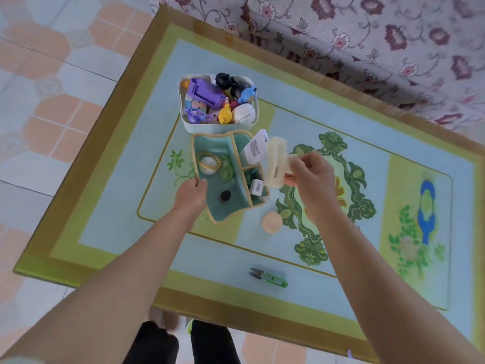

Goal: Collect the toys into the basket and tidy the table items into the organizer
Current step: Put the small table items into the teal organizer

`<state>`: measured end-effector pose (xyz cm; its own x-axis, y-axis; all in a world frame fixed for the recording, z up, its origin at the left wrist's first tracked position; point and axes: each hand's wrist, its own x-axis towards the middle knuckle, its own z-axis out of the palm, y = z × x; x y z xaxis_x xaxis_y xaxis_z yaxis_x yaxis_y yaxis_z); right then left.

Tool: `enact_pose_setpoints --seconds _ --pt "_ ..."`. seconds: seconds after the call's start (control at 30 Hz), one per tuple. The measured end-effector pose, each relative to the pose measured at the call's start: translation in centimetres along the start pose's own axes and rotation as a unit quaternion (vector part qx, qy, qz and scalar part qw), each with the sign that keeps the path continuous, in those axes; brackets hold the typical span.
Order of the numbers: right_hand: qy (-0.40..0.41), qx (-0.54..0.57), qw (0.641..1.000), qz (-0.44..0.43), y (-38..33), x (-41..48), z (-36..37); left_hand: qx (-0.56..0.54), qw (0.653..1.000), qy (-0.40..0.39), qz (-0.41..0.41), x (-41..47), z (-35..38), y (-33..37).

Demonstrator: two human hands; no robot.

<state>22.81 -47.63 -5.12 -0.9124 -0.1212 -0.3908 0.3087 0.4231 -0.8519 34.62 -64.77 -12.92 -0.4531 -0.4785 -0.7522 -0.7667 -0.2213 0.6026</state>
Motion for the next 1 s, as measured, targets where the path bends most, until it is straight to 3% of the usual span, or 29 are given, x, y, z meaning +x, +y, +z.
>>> enact_pose_setpoints --seconds 0.17,0.3,0.5,0.77,1.0 --pt "-0.07 -0.103 0.991 -0.053 -1.0 -3.4 4.5 -0.021 1.0 -0.023 -0.003 -0.2 -0.7 0.2" --pt "-0.083 -0.246 0.962 -0.09 0.6 -2.9 8.7 -0.016 1.0 -0.016 0.003 -0.3 -1.3 -0.1" --pt "-0.111 -0.374 0.914 -0.109 3.0 -1.4 13.3 -0.014 1.0 -0.006 0.016 0.1 -2.3 -1.1" --pt "-0.153 -0.476 0.861 -0.092 4.0 -0.1 14.7 0.005 0.999 -0.036 0.033 0.4 -2.3 -1.6" --pt "-0.163 -0.445 0.872 -0.119 3.5 -0.4 13.4 0.029 0.996 -0.052 0.06 -0.1 -1.9 -1.2"
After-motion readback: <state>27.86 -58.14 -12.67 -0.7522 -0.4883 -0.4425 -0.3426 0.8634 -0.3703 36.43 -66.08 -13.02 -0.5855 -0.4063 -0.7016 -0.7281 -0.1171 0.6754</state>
